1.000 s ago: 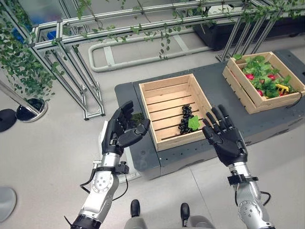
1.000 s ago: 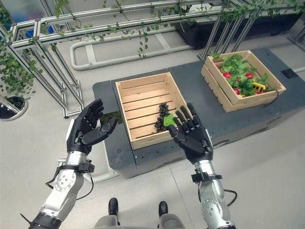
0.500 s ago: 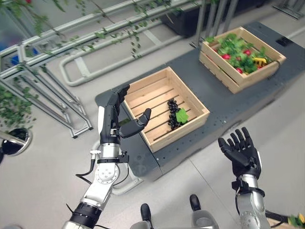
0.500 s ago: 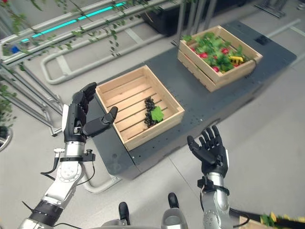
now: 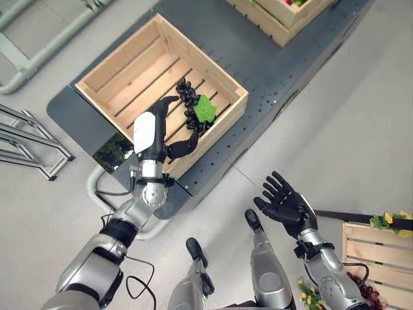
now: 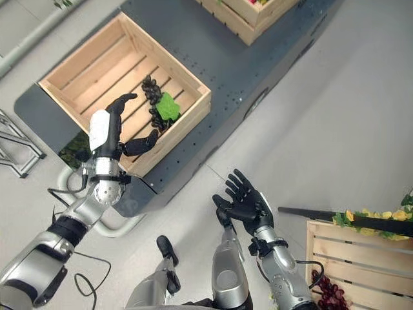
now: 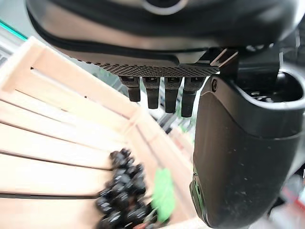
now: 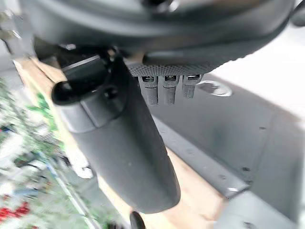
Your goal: Pick up the fruits from the basket on one side to the basket on the other side
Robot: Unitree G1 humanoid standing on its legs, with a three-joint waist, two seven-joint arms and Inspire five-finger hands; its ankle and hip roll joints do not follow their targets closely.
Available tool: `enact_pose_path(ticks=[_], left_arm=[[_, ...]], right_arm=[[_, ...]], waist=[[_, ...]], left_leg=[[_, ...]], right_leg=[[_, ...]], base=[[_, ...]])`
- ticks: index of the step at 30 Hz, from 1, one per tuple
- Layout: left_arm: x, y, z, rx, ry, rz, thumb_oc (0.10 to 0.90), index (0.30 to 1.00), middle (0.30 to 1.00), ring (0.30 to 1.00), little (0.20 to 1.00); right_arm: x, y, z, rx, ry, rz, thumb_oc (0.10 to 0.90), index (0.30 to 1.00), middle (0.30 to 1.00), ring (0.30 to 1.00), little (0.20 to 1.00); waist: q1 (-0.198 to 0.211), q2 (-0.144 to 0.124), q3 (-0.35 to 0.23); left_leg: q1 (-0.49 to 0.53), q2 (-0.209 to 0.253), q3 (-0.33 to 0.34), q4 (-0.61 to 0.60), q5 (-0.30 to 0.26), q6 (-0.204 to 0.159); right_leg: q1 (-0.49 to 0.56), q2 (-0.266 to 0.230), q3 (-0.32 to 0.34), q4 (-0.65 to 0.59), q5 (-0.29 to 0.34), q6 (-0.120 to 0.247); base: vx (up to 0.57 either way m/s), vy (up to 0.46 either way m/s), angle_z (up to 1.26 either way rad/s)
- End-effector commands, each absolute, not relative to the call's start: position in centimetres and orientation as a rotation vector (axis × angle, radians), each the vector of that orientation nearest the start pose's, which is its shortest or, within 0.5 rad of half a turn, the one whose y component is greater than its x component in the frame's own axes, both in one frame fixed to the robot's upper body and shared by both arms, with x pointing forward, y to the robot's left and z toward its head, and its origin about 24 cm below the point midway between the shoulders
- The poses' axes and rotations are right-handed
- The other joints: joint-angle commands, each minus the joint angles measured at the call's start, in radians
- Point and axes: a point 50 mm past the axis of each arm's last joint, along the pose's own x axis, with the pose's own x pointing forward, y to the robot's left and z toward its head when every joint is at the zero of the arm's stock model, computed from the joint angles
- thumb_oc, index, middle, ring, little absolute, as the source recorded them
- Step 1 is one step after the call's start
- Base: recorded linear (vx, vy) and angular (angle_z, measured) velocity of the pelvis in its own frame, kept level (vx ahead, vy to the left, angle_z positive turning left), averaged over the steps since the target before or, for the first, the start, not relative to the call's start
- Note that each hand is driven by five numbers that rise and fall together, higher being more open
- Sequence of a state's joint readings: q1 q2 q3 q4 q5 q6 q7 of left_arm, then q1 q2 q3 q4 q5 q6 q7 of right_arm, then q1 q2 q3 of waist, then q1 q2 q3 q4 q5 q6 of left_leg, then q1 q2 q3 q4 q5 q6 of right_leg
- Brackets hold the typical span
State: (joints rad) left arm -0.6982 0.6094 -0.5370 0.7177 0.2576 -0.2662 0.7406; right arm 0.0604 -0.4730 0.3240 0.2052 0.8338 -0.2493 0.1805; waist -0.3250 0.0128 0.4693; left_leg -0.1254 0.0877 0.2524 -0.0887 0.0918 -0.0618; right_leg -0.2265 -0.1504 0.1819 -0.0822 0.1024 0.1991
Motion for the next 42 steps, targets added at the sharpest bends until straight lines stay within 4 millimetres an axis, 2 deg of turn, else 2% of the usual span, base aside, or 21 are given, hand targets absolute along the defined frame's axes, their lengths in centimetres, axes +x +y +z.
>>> enact_pose_path(ticks=[1, 8, 16, 20, 23, 24, 31, 39, 42], left_arm=[[36.4, 24.5, 18.9, 1.074, -0.671, 0.566, 0.8, 0.9, 0.9, 0.9, 0.9], [37.5, 25.0, 22.4, 1.228, -0.698, 0.725, 0.8, 0.9, 0.9, 0.9, 0.9], [37.0, 25.2, 24.9, 1.205, -0.798, 0.901, 0.8, 0.9, 0.9, 0.9, 0.9], [37.3, 25.1, 25.9, 1.282, -0.795, 0.888, 0.8, 0.9, 0.9, 0.9, 0.9], [37.7, 24.8, 26.5, 1.41, -0.786, 0.852, 0.8, 0.9, 0.9, 0.9, 0.9], [38.1, 24.4, 27.0, 1.504, -0.786, 0.817, 0.8, 0.9, 0.9, 0.9, 0.9], [38.9, 22.7, 28.0, 1.743, -0.804, 0.712, 0.8, 0.9, 0.9, 0.9, 0.9], [39.3, 21.8, 29.0, 1.855, -0.829, 0.666, 0.8, 0.9, 0.9, 0.9, 0.9], [39.2, 21.2, 29.6, 1.871, -0.878, 0.699, 0.8, 0.9, 0.9, 0.9, 0.9]], right_arm=[[23.2, -19.1, 2.4, 0.379, 0.007, 0.354, 0.8, 0.9, 0.9, 0.9, 0.9], [24.1, -18.7, 3.4, 0.358, -0.022, 0.387, 0.8, 0.9, 0.9, 0.9, 0.9], [24.6, -17.9, 4.1, 0.352, -0.057, 0.384, 0.8, 0.9, 0.9, 0.9, 0.9], [24.9, -17.6, 4.6, 0.356, -0.068, 0.382, 0.8, 0.9, 0.9, 0.9, 0.9], [25.2, -17.7, 4.9, 0.364, -0.078, 0.375, 0.8, 0.9, 0.9, 0.9, 0.9], [25.4, -17.8, 5.1, 0.369, -0.085, 0.367, 0.8, 0.9, 0.9, 0.9, 0.9], [25.5, -18.1, 5.3, 0.379, -0.097, 0.348, 0.8, 0.9, 0.9, 0.9, 0.9], [25.6, -18.1, 5.3, 0.393, -0.104, 0.343, 0.8, 0.9, 0.9, 0.9, 0.9], [25.7, -17.8, 5.4, 0.409, -0.112, 0.339, 0.8, 0.9, 0.9, 0.9, 0.9]], waist=[[-0.003, -0.026, -0.039], [-0.003, -0.034, 0.019], [0.01, -0.027, 0.051], [0.013, -0.026, 0.051], [0.008, -0.028, 0.051], [0.003, -0.028, 0.051], [-0.015, -0.029, 0.051], [-0.028, -0.032, 0.051], [-0.027, -0.039, 0.051]], left_leg=[[-0.079, 0.06, -0.044, 0.102, -0.012, -0.01], [-0.192, 0.059, -0.065, 0.214, -0.021, -0.018], [-0.25, 0.046, -0.083, 0.252, -0.031, -0.013], [-0.265, 0.044, -0.08, 0.255, -0.029, -0.011], [-0.273, 0.044, -0.076, 0.256, -0.028, -0.012], [-0.276, 0.044, -0.071, 0.255, -0.028, -0.011], [-0.293, 0.047, -0.053, 0.275, -0.036, -0.009], [-0.312, 0.05, -0.039, 0.286, -0.039, -0.007], [-0.316, 0.049, -0.038, 0.28, -0.037, -0.005]], right_leg=[[-0.128, 0.044, -0.008, 0.162, 0.014, -0.076], [-0.236, 0.059, -0.032, 0.297, -0.024, -0.096], [-0.279, 0.06, -0.034, 0.322, -0.033, -0.106], [-0.289, 0.06, -0.036, 0.318, -0.029, -0.106], [-0.29, 0.061, -0.033, 0.311, -0.024, -0.105], [-0.291, 0.06, -0.032, 0.306, -0.022, -0.104], [-0.298, 0.056, -0.027, 0.295, -0.013, -0.101], [-0.309, 0.054, -0.022, 0.288, -0.008, -0.102], [-0.311, 0.057, -0.023, 0.282, -0.004, -0.102]], base=[[-0.04, -0.007, 0.0], [-0.04, 0.003, -0.03], [0.0, 0.005, 0.04], [0.0, -0.001, 0.01], [0.0, 0.0, 0.01], [0.0, 0.0, 0.0], [0.02, 0.002, 0.0], [0.03, 0.005, -0.01], [0.01, -0.026, 0.0]])
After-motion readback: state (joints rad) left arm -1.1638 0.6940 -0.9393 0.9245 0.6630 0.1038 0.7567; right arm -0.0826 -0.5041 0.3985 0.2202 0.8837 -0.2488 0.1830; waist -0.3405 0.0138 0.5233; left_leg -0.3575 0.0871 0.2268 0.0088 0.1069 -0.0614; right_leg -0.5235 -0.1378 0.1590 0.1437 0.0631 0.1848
